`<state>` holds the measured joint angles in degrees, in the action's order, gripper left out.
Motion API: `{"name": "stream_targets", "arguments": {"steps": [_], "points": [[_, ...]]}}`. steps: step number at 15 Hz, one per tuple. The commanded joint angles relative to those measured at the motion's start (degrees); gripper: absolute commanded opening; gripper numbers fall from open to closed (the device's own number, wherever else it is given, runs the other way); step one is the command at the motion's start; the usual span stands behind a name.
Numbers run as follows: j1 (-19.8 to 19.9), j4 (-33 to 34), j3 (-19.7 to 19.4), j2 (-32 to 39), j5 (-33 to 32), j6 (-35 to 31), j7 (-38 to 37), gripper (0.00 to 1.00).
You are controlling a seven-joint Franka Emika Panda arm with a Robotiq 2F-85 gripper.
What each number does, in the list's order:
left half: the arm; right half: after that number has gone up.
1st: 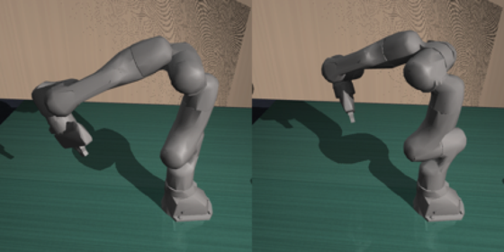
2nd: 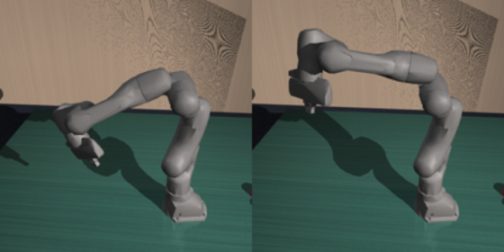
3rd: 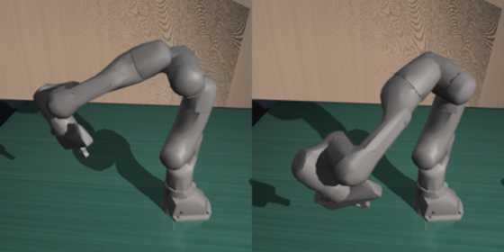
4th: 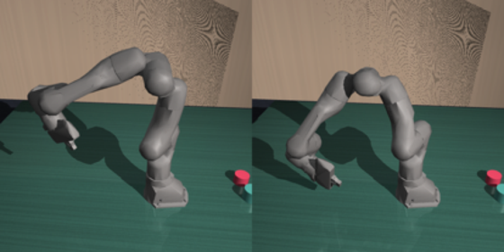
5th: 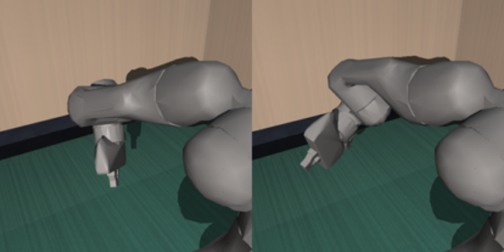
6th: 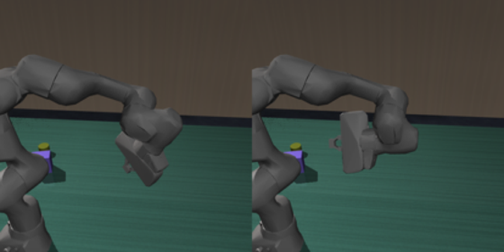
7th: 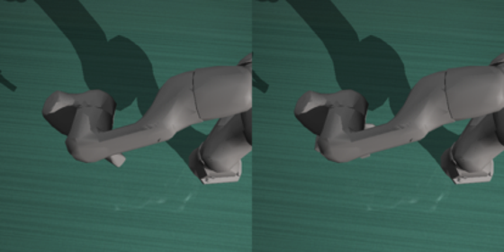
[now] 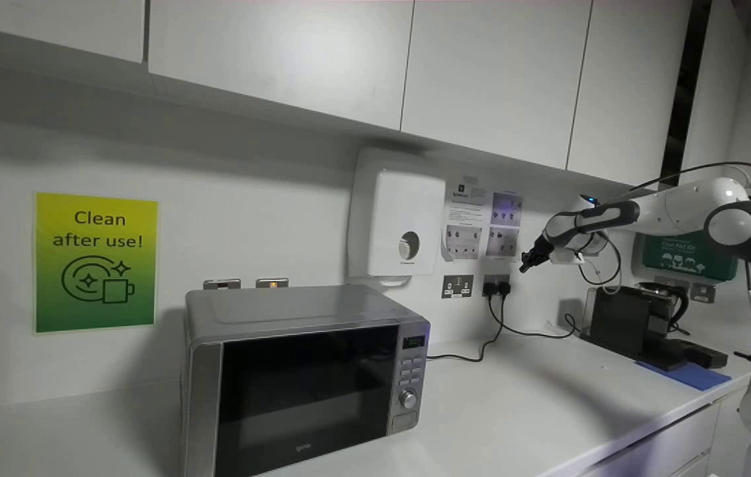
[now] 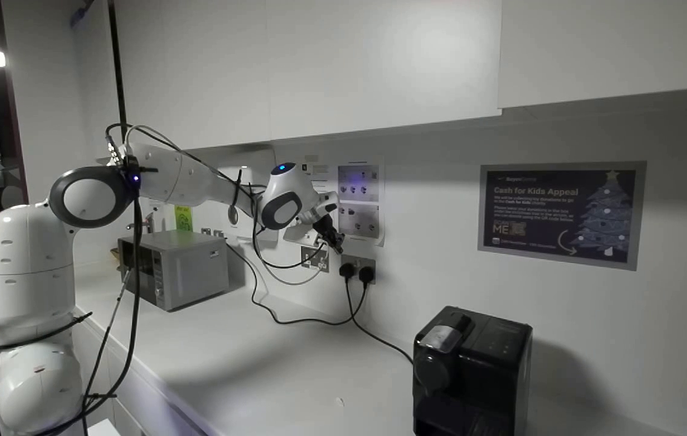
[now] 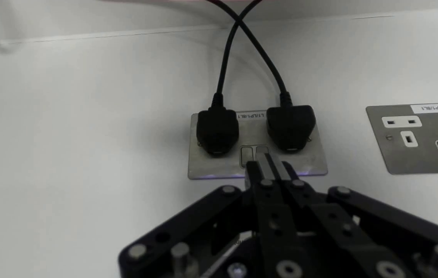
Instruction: Turn off the right switch on the bottom right socket.
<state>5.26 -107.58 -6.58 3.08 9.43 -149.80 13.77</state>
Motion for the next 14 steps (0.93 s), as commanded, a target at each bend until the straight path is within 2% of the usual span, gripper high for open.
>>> {"name": "stream_targets", "arguments": {"steps": [1, 14], "points": [[0.51, -0.05, 0.61, 0.02, -0.25, 0.06, -0.29, 0.01], [0.52, 0.75, 0.68, 2.35, -1.35, -0.64, -1.11, 0.00]]}}
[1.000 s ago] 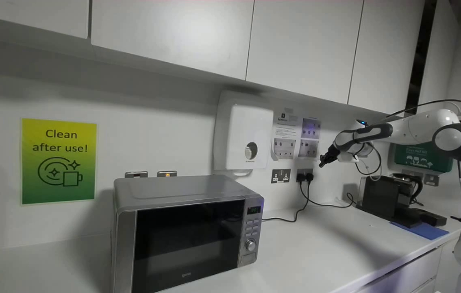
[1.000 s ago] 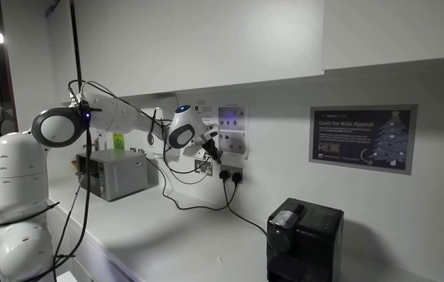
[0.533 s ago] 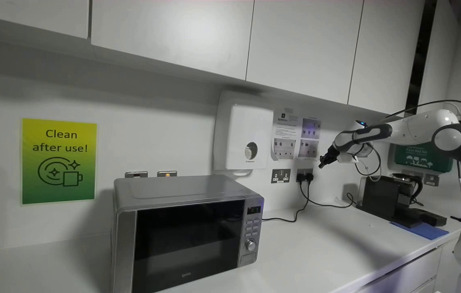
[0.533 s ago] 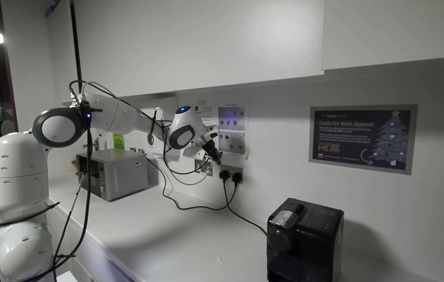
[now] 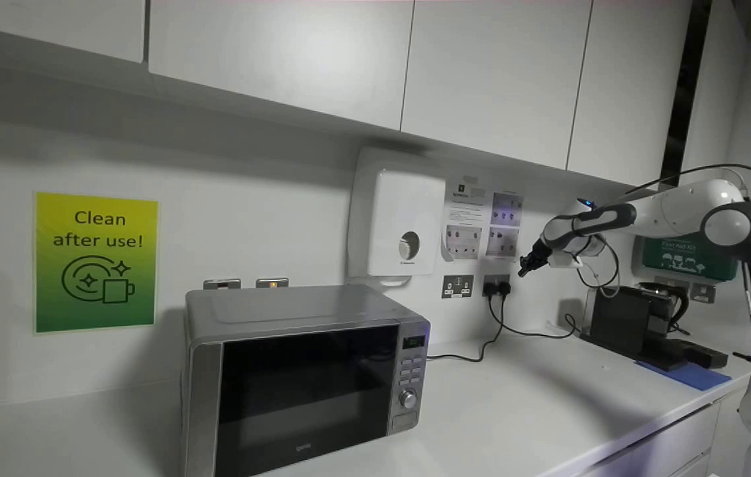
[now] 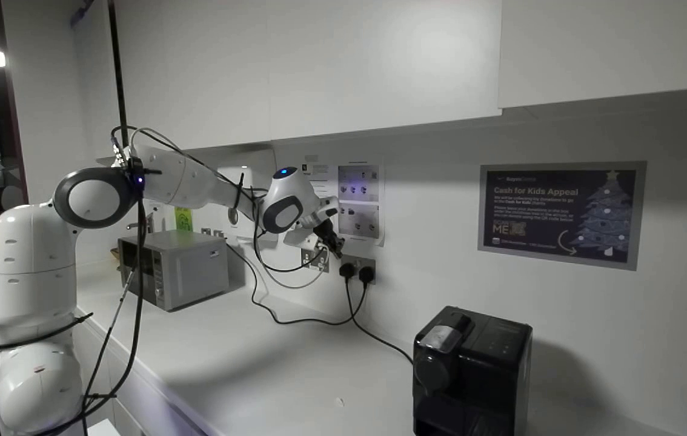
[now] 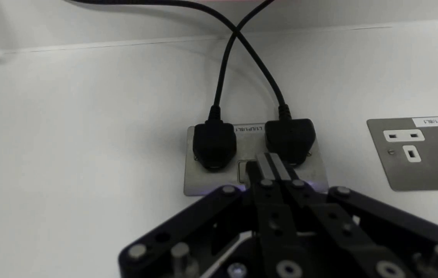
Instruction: Turn off the right switch on the bottom right socket.
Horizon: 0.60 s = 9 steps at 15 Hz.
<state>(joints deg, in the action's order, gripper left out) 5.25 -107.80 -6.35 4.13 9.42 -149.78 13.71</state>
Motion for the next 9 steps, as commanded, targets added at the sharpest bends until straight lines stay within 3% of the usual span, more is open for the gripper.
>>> {"name": "stream_targets", "arguments": {"steps": [1, 9], "points": [[0.56, 1.18, 0.51, 1.79, -1.22, -0.57, -0.83, 0.00], [0.81, 5.33, 1.03, 7.39, -0.56, -1.72, -2.19, 0.00]]}}
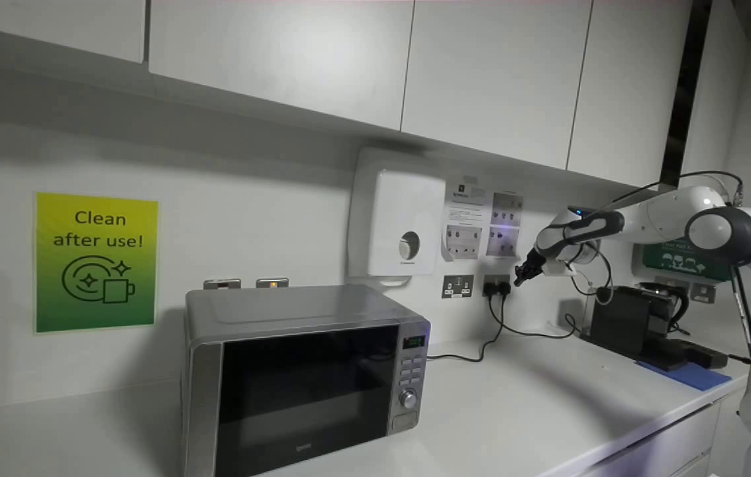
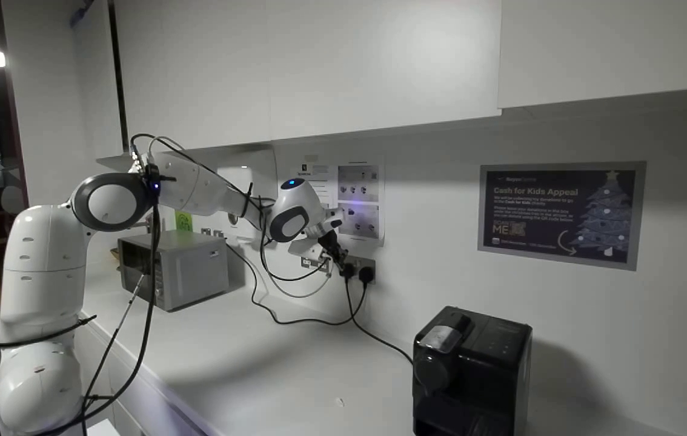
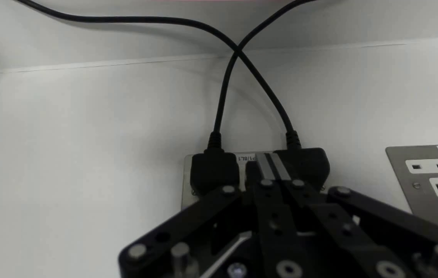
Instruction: Turn off the right switch on the bottom right socket.
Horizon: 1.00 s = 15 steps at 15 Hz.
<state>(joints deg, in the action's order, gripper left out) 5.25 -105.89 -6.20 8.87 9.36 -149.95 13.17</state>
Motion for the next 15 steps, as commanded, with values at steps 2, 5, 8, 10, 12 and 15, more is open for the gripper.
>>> {"name": "stream_targets", "arguments": {"steps": [2, 5, 8, 10, 12, 15], "points": [[0.94, 4.96, 1.02, 3.95, -0.53, -1.49, -2.05, 0.00], [1.13, 7.22, 1.29, 5.70, -0.31, -1.72, -2.36, 0.00], [1.30, 9.46, 1.42, 7.33, -0.34, -1.56, -2.72, 0.00], [1.43, 10.79, 1.44, 8.29, -0.46, -1.40, -2.86, 0.00], [1.58, 12.17, 1.44, 9.23, -0.55, -1.31, -3.02, 0.00], [1.77, 13.72, 1.43, 10.29, -0.73, -1.23, -3.28, 0.00]]}}
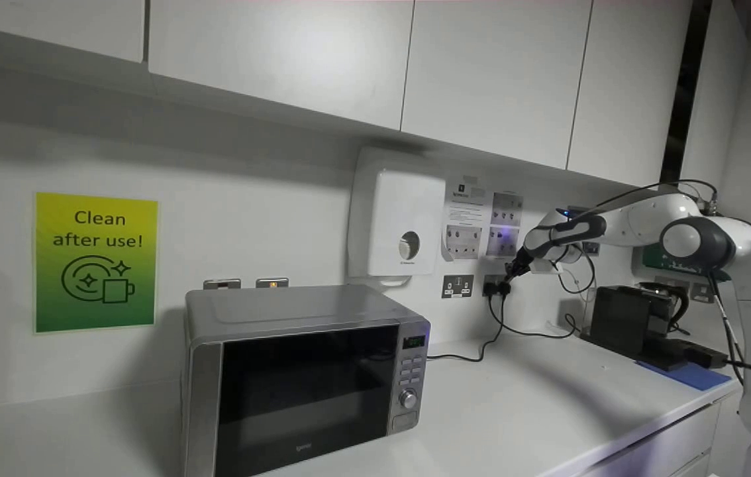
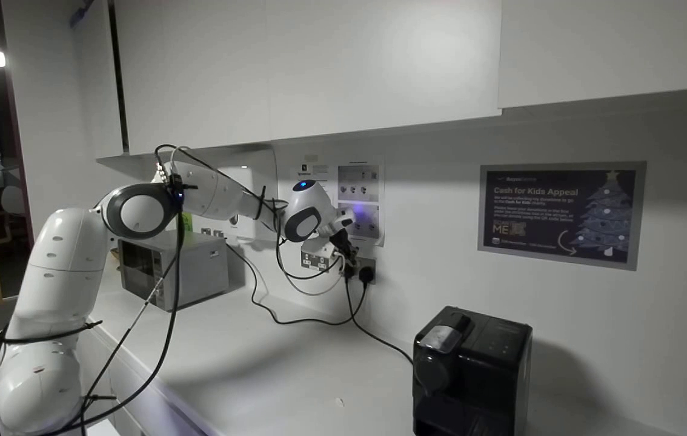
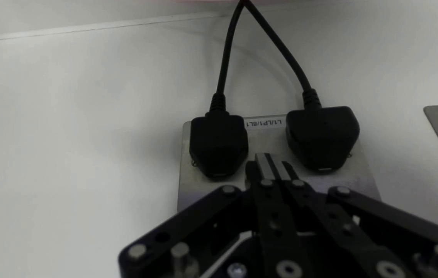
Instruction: Turn off the right switch on the bottom right socket.
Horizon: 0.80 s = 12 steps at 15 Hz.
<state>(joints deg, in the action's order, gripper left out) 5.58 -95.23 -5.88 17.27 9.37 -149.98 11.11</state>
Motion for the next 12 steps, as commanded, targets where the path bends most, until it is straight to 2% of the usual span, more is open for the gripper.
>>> {"name": "stream_targets", "arguments": {"steps": [1, 12], "points": [[1.50, 3.51, 1.11, 2.29, -0.80, -1.22, -1.30, 0.00], [1.72, 5.96, 1.31, 4.76, -0.93, -1.15, -2.25, 0.00]]}}
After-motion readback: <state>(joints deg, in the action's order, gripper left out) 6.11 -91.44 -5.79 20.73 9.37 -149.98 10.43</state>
